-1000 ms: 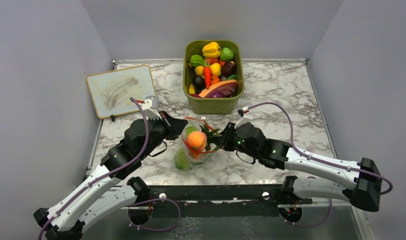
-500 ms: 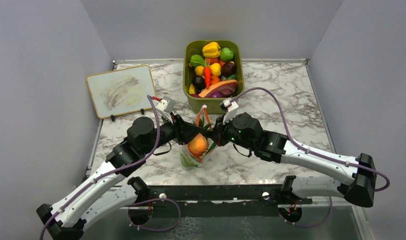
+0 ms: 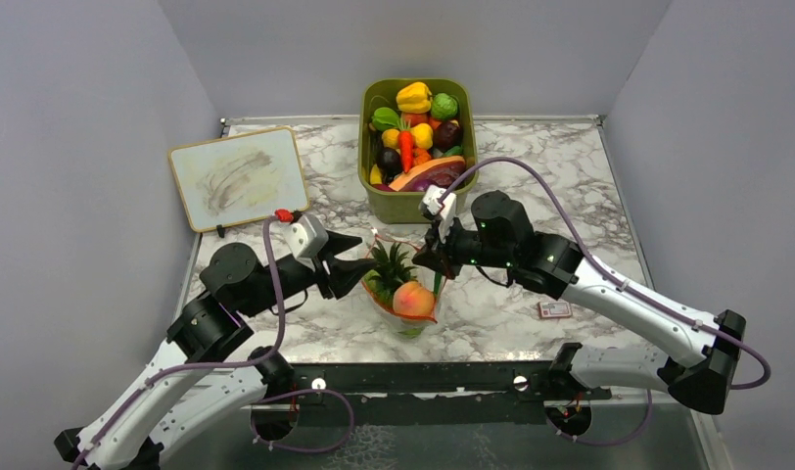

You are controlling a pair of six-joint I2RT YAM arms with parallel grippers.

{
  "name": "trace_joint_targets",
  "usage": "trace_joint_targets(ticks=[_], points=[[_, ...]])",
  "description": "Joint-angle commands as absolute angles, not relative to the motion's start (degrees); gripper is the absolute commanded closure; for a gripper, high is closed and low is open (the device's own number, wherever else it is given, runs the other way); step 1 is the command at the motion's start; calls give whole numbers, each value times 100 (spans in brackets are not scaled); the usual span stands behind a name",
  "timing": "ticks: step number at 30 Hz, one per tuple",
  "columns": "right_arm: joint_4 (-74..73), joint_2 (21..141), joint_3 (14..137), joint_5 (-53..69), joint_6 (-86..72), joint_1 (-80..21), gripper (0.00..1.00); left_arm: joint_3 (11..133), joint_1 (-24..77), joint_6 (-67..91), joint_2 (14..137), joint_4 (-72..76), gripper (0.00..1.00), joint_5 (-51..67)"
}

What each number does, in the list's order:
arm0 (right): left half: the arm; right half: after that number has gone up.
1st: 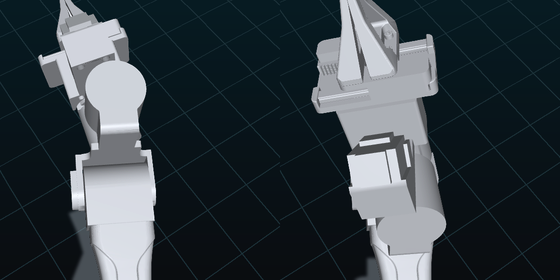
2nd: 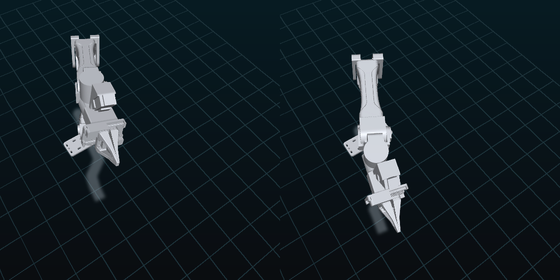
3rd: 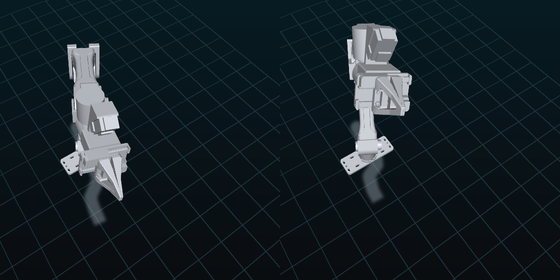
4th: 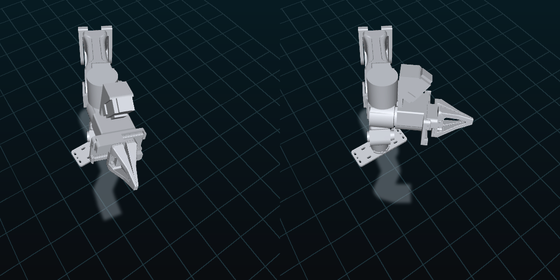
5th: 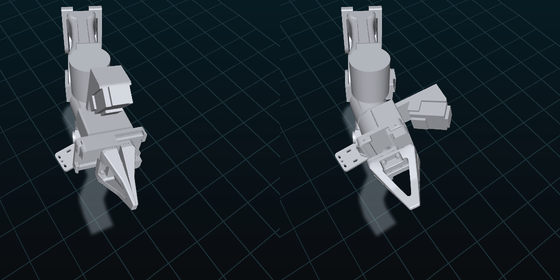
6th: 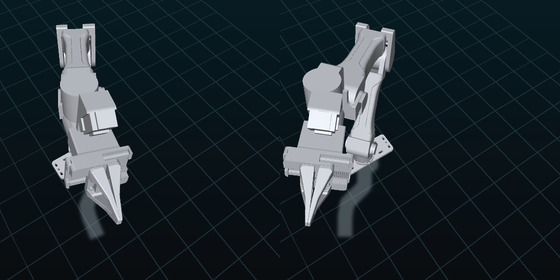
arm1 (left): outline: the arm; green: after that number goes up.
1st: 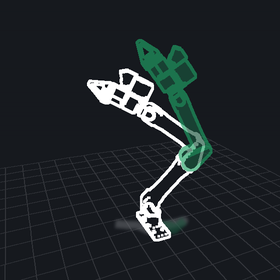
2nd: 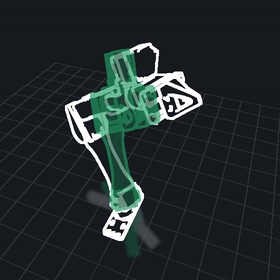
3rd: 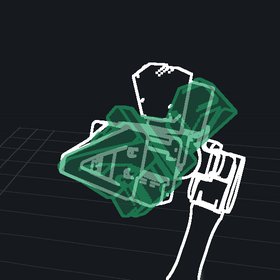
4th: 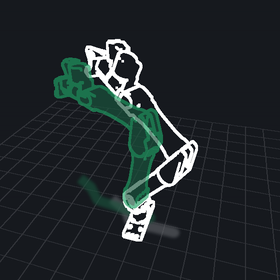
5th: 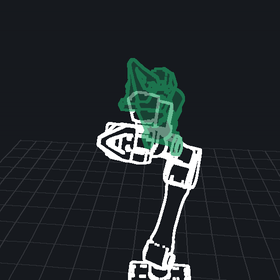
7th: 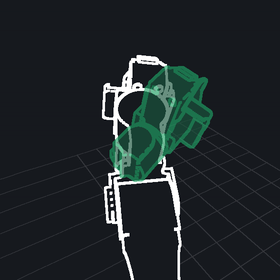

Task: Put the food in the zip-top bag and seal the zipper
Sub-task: Adjust the zipper food storage bag at the center of the board.

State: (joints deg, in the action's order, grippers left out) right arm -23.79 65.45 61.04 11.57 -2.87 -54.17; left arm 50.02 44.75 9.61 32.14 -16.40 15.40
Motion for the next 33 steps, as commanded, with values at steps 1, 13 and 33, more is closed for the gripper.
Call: trace_joint_targets(ticks=[1,13,33], points=[[-2957,6557,6583,2455,761,-5316,99,4790,4491,-1031,2952,-2091,49,1771],[-3699,6439,6748,3409,1957,-5195,99,4369,4490,-2438,2086,-2384,42,3043],[-3929,6912,7080,4057,2538,-5194,99,3884,4491,-2801,2201,-2357,47,3756]])
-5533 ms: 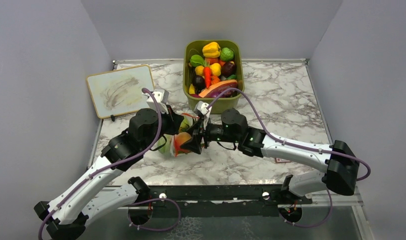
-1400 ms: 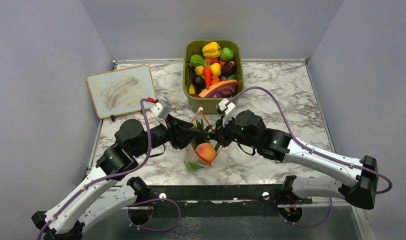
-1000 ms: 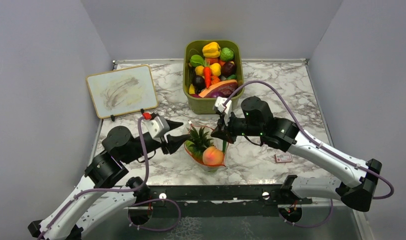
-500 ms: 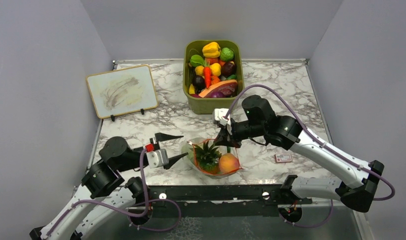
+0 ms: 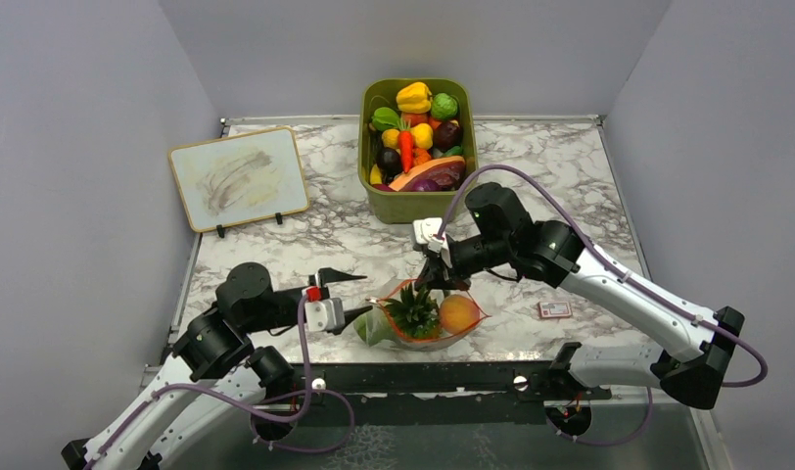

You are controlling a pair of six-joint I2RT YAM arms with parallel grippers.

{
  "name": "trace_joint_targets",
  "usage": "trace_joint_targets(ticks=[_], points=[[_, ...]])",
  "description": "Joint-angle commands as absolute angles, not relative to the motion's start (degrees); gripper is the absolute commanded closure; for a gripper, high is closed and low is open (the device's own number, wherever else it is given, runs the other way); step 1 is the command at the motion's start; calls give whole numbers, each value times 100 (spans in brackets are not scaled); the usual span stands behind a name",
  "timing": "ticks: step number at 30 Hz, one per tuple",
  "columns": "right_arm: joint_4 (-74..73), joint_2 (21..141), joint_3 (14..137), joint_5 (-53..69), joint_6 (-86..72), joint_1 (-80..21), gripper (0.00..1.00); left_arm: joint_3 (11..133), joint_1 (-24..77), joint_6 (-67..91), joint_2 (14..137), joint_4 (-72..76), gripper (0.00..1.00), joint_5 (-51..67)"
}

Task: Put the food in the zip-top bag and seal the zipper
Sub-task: Adjust the zipper food storage bag at the center of the board.

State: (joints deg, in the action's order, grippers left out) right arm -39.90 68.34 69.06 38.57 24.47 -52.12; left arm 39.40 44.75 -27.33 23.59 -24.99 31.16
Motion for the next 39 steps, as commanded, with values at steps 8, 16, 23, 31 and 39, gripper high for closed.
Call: trace_joint_targets(ticks=[8,16,23,31,39], points=[[-3628,7132,7104,3788,2210,-5190,95,3880,4491,-2726,2320,-2279,100,4106],[-3161,6587,7043,2432,799,-5194,48,3847,4491,-2242,2153,-1813,100,3229],[-3629,6039,6905,1862,393,-5194,48,3703,4489,-2204,2083,-1568,100,2971],[-4224,5631,6742,1053,-237,-5194,43,3711,4491,-2196,2120,-1556,100,2910],[-4524,5483,6179,968,-462,-5194,45,3747,4491,-2138,2117,-1568,100,2916]])
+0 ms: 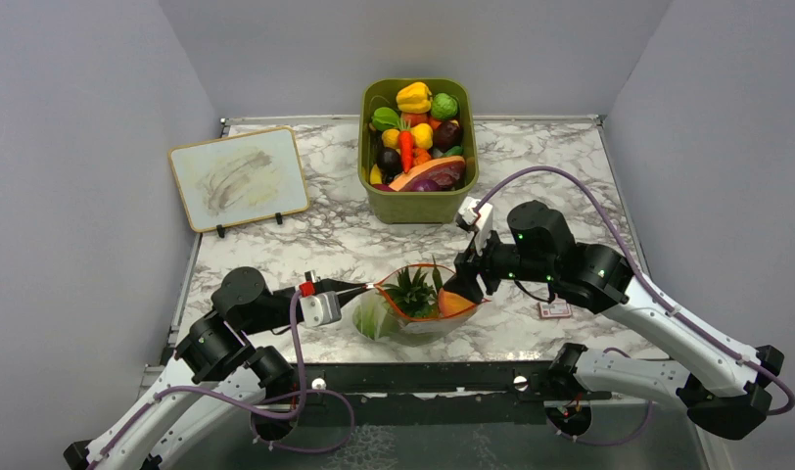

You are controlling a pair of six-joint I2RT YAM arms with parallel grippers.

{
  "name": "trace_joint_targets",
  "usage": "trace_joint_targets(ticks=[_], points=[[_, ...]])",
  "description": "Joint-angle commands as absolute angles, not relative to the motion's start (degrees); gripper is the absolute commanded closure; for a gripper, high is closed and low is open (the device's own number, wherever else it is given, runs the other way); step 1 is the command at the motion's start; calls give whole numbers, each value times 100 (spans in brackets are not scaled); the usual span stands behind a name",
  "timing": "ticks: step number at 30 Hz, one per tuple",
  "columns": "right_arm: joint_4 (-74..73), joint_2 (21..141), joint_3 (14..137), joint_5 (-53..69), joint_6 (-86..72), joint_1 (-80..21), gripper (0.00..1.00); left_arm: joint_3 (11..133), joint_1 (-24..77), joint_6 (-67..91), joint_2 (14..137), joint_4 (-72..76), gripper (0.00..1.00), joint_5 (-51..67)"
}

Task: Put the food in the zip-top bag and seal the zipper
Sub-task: Adjust the zipper food storage bag at the center of the board.

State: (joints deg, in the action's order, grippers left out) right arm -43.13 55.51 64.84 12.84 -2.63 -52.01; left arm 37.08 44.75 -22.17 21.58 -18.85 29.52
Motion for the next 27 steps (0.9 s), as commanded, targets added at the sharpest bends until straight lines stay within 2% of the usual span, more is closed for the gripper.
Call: trace_joint_targets(ticks=[1,6,8,9,12,17,27], points=[[-4502,5501,6155,941,-458,-5194,47,3726,4491,-2125,2125,-1565,100,2969],[-4295,5648,6187,875,-312,-5194,86,3563,4491,-1941,2127,-1410,100,3245],[-4122,5629,6212,1084,-215,-5194,98,3515,4491,-1915,2139,-1423,100,3317],[-4031,5599,6207,1187,-165,-5194,99,3496,4491,-1896,2154,-1436,100,3314],[-3844,5499,6168,1415,-35,-5194,99,3402,4491,-1902,2162,-1448,88,3348],[-3814,5499,6112,1518,21,-5194,99,3321,4491,-1976,2231,-1446,74,3336],[-3749,5584,6037,1381,17,-5194,99,3154,4488,-2179,2228,-1644,60,3567]])
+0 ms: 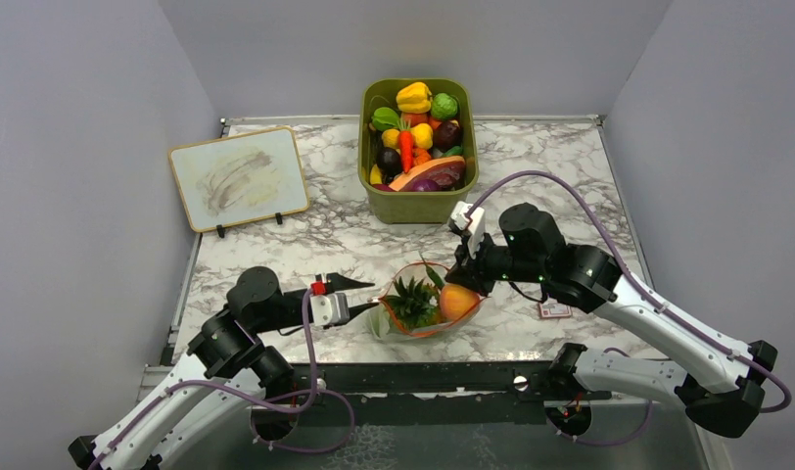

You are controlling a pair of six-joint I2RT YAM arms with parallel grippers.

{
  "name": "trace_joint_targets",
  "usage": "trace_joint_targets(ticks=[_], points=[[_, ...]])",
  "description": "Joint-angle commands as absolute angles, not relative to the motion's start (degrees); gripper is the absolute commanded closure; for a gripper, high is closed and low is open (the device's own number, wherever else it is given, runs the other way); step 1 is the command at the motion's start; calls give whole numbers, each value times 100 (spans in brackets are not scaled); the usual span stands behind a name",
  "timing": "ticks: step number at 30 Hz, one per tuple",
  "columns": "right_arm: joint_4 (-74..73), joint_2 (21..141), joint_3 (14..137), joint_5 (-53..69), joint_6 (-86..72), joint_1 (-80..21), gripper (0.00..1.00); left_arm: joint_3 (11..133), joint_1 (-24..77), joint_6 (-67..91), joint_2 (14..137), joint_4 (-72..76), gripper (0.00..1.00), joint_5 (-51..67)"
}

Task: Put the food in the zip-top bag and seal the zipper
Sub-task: Adjust the zipper food storage bag at the center of the board.

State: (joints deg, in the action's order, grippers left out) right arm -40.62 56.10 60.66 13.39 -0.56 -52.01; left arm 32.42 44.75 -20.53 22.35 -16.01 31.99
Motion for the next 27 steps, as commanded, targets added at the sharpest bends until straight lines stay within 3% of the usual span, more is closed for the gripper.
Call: trace_joint_targets(ticks=[1,6,8,10,12,15,19,27], points=[[-3737,5602,6038,1358,18,-5194,99,3141,4491,-2182,2232,-1656,60,3602],[-3664,5719,6054,1358,-28,-5194,99,3046,4491,-2395,2271,-1560,62,3673],[-3659,5758,6060,1296,-97,-5194,97,3069,4491,-2480,2311,-1515,83,3716],[-3851,5812,6170,1021,-347,-5194,81,3106,4491,-2433,2345,-1394,99,3610],[-4302,5890,6420,663,-724,-5194,66,3145,4491,-2364,2352,-1320,100,3466],[-4836,5886,6669,409,-1202,-5194,52,3224,4487,-2219,2368,-1307,100,3189],[-5302,5668,6738,168,-1338,-5194,46,3223,4491,-1978,2330,-1211,100,2837],[-5257,5265,6756,166,-173,-5194,41,3226,4487,-1860,2145,-1154,100,2430]])
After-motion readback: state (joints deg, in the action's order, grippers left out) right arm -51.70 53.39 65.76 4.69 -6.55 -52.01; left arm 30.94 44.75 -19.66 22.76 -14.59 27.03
